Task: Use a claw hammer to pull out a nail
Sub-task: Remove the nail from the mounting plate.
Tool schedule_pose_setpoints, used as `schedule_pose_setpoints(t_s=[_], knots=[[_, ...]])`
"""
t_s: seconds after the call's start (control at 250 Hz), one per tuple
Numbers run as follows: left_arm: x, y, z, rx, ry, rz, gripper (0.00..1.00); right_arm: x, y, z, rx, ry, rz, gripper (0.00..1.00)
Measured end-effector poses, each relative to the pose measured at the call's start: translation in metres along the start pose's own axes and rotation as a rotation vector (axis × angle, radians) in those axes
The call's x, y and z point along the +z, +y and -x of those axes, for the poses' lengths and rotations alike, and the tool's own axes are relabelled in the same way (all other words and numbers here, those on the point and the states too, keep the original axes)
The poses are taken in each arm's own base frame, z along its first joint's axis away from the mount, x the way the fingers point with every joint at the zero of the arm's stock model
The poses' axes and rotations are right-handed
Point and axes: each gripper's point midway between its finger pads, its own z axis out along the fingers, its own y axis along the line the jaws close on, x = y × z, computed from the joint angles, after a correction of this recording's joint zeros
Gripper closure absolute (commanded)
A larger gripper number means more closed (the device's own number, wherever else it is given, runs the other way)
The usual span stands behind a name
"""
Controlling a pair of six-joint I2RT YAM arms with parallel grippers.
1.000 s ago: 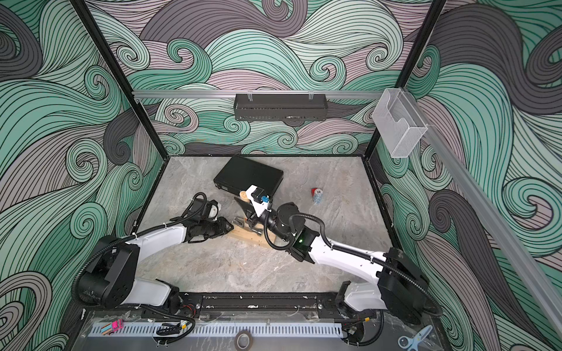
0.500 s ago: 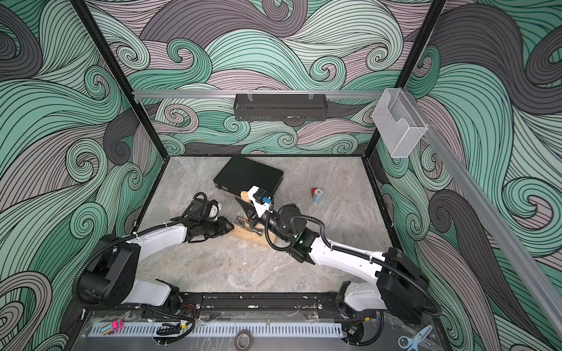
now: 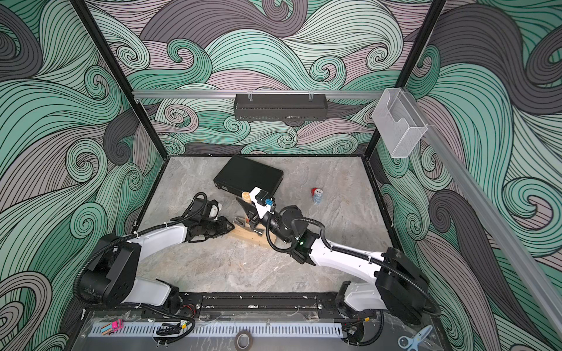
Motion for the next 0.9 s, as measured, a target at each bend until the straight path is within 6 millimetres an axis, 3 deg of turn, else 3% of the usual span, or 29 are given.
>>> schedule_pose_setpoints(t_s=[0.899], knots=[[0.0063,-0.0048,0.0052,-0.016,-0.002,-0.021,0.62,-0.0071,-0.0075,0.0027,0.029,-0.052,-0.025,1.00]])
